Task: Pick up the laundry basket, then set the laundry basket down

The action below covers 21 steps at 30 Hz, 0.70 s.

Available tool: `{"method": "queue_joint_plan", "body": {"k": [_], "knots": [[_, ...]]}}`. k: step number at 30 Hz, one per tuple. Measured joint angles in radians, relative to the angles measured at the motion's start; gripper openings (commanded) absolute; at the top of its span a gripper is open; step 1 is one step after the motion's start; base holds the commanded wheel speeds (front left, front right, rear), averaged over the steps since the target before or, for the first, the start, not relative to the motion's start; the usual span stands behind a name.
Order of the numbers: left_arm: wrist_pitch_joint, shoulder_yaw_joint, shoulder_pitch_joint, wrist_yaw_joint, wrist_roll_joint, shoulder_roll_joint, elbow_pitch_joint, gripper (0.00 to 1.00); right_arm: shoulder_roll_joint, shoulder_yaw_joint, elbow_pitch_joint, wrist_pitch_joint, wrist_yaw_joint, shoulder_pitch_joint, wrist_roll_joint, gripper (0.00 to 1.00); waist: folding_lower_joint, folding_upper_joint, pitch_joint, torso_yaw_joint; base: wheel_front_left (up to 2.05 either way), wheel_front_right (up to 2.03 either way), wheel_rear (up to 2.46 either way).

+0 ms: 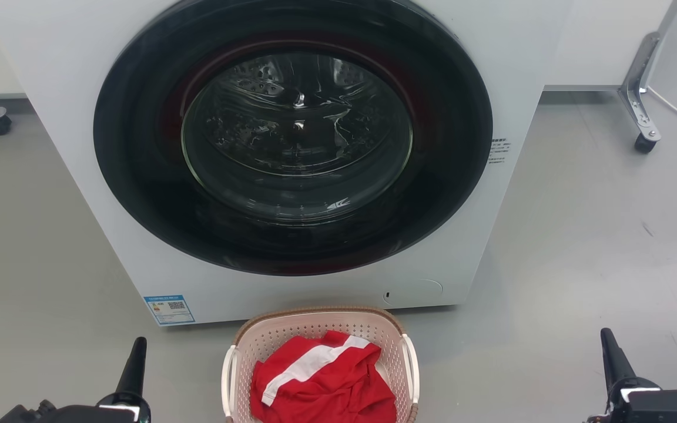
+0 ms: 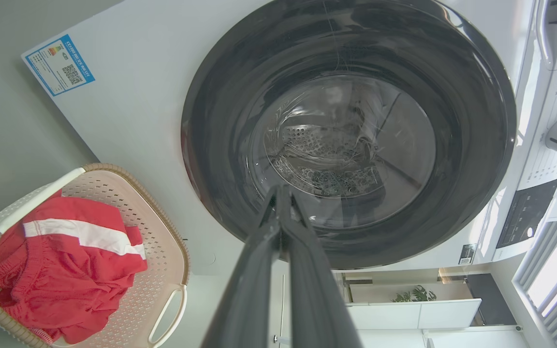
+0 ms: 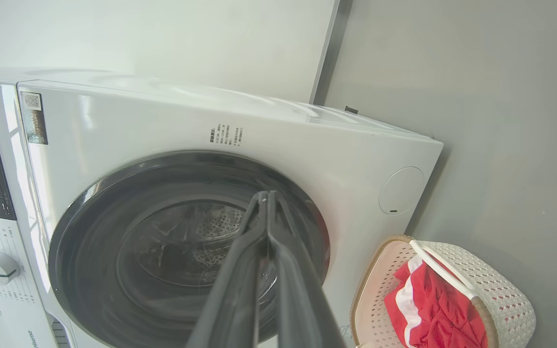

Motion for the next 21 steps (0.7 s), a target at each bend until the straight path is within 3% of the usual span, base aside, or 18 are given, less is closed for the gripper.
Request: {"method": "queue_joint_plan", "body": {"k": [13,21], "knots": [[0.050,0.033,-0.056,-0.037,-0.174,-0.008,0.039,0.00,0.003,-0.061,0.037,0.049,0.035,-0.041,0.191,0.00,0.0000,0.0000,0.000,0.001,0.00,0.00,0.00],[0.051,0.034,-0.060,-0.041,-0.188,-0.010,0.040,0.00,0.003,-0.062,0.038,0.051,0.040,-0.049,0.193,0.00,0.0000,0.0000,0.000,0.001,0.00,0.00,0.00]]}}
